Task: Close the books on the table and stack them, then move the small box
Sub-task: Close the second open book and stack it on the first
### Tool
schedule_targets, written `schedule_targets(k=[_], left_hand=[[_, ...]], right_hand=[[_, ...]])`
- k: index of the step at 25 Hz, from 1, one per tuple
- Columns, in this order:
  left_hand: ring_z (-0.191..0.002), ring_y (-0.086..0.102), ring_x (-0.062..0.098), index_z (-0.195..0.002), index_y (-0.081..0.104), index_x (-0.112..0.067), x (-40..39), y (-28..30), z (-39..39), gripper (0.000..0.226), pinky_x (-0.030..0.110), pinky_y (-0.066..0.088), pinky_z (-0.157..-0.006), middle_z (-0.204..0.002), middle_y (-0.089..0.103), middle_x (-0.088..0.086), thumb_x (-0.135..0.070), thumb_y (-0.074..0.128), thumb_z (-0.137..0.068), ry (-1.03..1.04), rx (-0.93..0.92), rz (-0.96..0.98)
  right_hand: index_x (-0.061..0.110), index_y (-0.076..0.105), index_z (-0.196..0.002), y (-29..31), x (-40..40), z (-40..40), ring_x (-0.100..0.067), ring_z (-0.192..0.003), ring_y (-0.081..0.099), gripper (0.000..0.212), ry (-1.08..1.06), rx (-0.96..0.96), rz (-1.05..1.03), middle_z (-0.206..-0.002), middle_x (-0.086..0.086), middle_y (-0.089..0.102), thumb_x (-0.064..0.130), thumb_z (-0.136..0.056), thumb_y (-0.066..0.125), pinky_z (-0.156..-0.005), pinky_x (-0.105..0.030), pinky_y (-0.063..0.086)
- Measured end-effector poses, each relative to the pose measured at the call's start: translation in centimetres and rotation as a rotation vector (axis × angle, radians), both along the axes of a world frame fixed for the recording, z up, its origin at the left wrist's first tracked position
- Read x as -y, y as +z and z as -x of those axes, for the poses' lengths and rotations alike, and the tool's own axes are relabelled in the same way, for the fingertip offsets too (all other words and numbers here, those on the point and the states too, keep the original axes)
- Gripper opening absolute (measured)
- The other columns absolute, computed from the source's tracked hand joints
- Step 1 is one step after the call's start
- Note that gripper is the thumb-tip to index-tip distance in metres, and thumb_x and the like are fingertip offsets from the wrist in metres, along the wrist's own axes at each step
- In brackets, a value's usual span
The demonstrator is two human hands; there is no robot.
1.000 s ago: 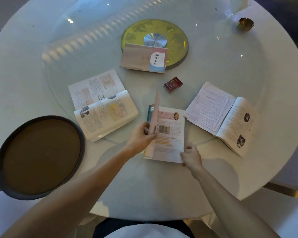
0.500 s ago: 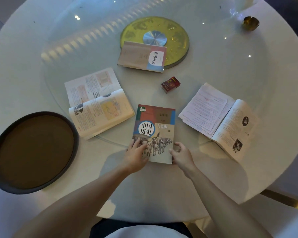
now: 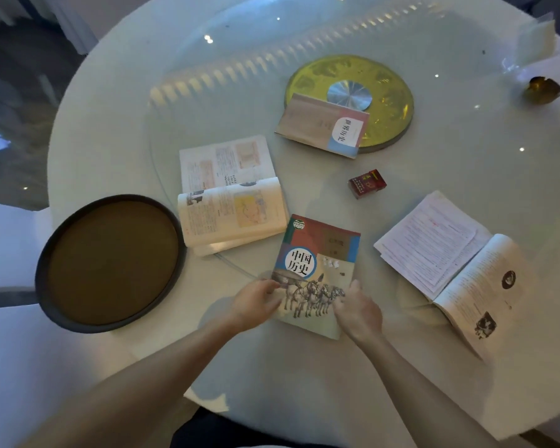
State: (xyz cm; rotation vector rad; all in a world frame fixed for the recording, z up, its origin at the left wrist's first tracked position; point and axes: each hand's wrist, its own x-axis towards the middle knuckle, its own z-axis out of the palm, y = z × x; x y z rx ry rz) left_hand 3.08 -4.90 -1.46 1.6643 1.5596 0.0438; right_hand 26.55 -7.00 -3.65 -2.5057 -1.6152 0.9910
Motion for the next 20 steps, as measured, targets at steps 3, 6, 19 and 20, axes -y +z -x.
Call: schedule_targets(k=[3,6,19,20], left_hand=[[-0.123,0.060,0.022,-0.132,0.064,-0.015,-3.1,1.5,3.8,0.042,0.033,0.046,-0.103,-0.135,0.064,0.002,-0.033,0.064,-0.094,0.185,0.025,-0.044],[-0.124,0.058,0.022,-0.129,0.063,-0.016,-6.6,2.9,8.0,0.038,0.027,0.042,-0.098,-0.133,0.063,0.005,-0.026,0.065,-0.092,0.335,0.080,-0.125],[-0.087,0.060,0.011,-0.127,0.054,-0.003,-15.2,0.8,17.5,0.044,0.019,0.042,-0.059,-0.113,0.063,0.001,-0.037,0.057,-0.100,0.863,0.308,0.206],[-0.085,0.063,0.011,-0.123,0.060,-0.002,-15.4,0.0,17.8,0.042,0.019,0.044,-0.059,-0.113,0.069,0.003,-0.037,0.055,-0.101,0.849,0.330,0.227]], right_hand=[[0.001,0.049,-0.123,1.2,-2.9,1.9,-0.039,-0.114,0.056,0.047,-0.009,0.147,-0.147,-0.124,-0.020,0.059,0.028,-0.088,0.066,-0.088,-0.046,0.049],[-0.006,0.034,-0.149,1.9,-6.4,4.4,-0.044,-0.136,0.043,0.080,0.029,0.355,-0.189,-0.149,-0.030,0.041,0.031,-0.085,0.066,-0.111,-0.052,0.038],[0.005,0.053,-0.146,1.4,-21.4,15.0,-0.029,-0.130,0.059,0.048,-0.296,-0.453,-0.085,-0.142,-0.011,0.062,0.025,-0.103,0.056,-0.109,-0.043,0.049],[0.008,0.056,-0.143,1.1,-21.8,15.2,-0.029,-0.126,0.061,0.048,-0.314,-0.444,-0.089,-0.136,-0.008,0.065,0.029,-0.100,0.060,-0.106,-0.045,0.052]])
